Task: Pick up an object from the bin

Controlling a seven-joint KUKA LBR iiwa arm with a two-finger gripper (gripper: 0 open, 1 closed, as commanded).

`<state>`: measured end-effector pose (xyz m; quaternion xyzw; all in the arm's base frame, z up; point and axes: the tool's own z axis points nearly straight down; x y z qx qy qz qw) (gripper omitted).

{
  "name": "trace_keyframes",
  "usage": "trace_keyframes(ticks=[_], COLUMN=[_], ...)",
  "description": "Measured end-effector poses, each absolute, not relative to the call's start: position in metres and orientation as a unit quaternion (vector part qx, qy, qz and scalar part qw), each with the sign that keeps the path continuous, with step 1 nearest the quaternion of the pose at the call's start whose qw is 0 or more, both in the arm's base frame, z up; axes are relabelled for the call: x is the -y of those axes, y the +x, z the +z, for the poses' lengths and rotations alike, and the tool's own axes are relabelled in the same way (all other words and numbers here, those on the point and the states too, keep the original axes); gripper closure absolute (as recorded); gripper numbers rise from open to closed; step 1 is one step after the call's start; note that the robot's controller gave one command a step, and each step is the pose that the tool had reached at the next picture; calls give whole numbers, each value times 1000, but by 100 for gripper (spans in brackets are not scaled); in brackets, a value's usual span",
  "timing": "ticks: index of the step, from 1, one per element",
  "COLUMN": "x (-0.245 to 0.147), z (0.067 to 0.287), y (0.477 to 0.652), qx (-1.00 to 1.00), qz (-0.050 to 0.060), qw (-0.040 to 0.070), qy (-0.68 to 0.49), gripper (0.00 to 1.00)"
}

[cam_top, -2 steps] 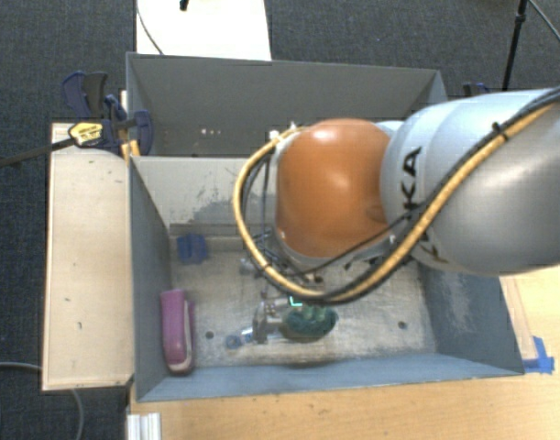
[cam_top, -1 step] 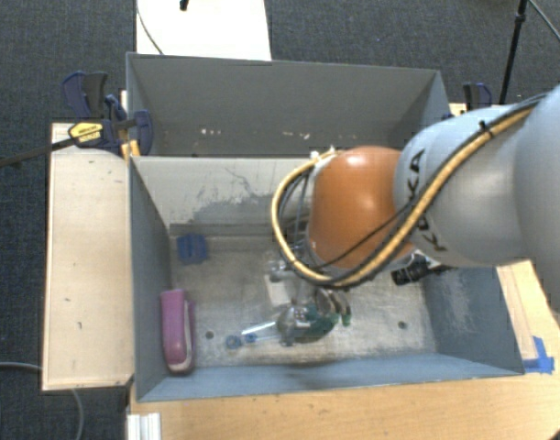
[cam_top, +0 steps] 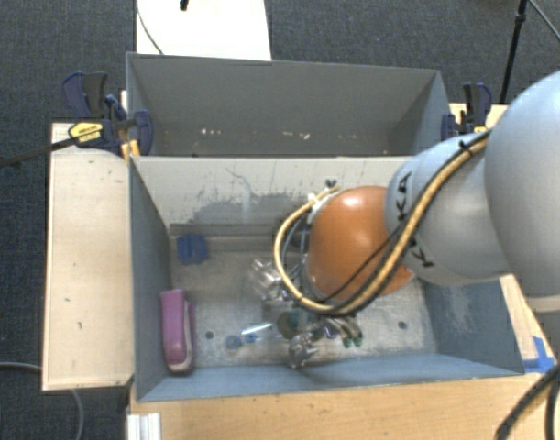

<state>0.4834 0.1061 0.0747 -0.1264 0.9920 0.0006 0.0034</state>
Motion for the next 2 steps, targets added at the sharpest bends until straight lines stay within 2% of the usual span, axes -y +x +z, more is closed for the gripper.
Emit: trace_keyframes(ticks=[1,2], x=[-107,-73], z=[76,244], y=[484,493], qx=[-992,-958], qz=[1,-1], qw=[4,5], qy=[-123,-286], gripper=[100,100])
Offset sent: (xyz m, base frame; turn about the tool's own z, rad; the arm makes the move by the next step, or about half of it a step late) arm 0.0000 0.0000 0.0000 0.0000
